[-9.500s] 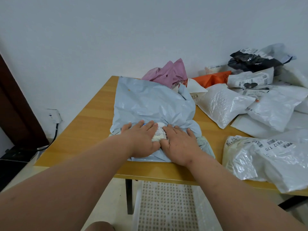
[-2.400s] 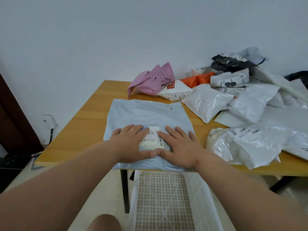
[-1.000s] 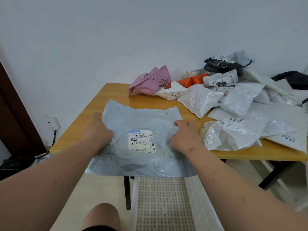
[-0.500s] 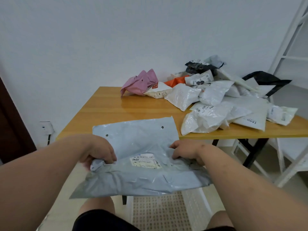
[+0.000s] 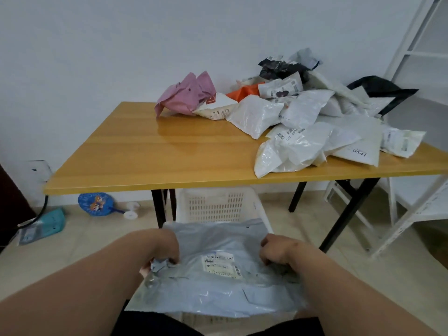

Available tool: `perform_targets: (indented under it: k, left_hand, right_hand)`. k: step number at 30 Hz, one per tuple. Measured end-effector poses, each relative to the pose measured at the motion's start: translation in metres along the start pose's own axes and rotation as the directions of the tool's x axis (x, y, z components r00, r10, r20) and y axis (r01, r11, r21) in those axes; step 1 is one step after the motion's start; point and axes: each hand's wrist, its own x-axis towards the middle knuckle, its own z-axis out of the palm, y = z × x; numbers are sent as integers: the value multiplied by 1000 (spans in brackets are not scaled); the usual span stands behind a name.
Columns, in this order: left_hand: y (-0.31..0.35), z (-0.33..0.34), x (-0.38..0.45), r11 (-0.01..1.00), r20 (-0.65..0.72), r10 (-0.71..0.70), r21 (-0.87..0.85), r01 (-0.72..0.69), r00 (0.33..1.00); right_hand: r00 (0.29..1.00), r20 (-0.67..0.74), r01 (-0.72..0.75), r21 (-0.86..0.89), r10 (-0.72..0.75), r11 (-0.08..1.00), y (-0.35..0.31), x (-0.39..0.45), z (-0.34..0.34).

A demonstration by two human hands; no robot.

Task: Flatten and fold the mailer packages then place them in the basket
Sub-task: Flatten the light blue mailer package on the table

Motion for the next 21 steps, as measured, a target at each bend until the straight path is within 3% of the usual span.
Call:
perform_targets:
  k: [4,11,21]
  left_hand:
    - [11,19,46,998,-63,47,37,-45,997]
    - [16,49,127,995,-137,3,-100,-16,991]
    - [37,75,209,1000,5,13,4,-13,1000]
  right_hand:
    - [1000,-5,-20,99,20,995,10,45,13]
    - [981,-62,-176,129,185,976,22,128,30]
    - [983,-54,-171,103,177,980,35,217,45]
